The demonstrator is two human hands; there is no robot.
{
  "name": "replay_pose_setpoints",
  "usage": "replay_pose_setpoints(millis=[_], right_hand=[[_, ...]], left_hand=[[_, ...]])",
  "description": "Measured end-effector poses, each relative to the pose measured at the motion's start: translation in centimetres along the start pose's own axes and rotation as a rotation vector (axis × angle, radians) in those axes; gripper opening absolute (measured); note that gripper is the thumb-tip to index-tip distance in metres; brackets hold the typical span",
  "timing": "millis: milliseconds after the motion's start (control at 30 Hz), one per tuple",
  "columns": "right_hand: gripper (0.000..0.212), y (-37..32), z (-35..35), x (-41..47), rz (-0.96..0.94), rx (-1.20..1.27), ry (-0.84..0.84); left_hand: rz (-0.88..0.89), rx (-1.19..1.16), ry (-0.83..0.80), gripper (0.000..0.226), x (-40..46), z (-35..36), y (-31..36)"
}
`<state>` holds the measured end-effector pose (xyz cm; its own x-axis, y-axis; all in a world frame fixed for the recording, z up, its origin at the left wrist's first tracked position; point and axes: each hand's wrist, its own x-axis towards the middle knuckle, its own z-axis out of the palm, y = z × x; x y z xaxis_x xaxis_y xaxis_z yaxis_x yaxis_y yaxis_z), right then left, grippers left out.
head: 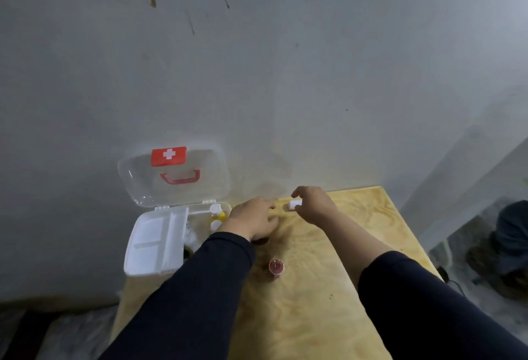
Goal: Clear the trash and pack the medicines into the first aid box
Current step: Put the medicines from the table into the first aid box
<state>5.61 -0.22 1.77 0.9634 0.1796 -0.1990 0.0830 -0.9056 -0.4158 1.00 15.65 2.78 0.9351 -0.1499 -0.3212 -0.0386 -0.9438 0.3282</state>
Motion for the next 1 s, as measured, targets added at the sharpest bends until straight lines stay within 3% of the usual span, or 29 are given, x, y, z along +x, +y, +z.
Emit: replay_pose_setpoints(millis=[267,533,733,1000], right_hand=[[0.031,3.1,3.5,5.5,-0.059,-0.066,-0.067],[0.037,4.0,5.1,5.5,-0.046,-0.087,-0.058],[0.026,2.2,3.9,1.9,-0.022,-0.019,-0.023],[0.024,-2.1,4.9,-8.5,-0.051,-0.013,0.027]], left_hand=[[-0.100,-0.055,-0.039,0.052,4.4,2.4,0.2],[-0.126,-0.047,-0.069,0.053,4.7,2.8,0.0],[-0.100,-0.032,-0.040,0.051,1.4,2.0,0.3],[-0.013,-0.088,-0.014,0.046,-9.2,3.1,0.3]])
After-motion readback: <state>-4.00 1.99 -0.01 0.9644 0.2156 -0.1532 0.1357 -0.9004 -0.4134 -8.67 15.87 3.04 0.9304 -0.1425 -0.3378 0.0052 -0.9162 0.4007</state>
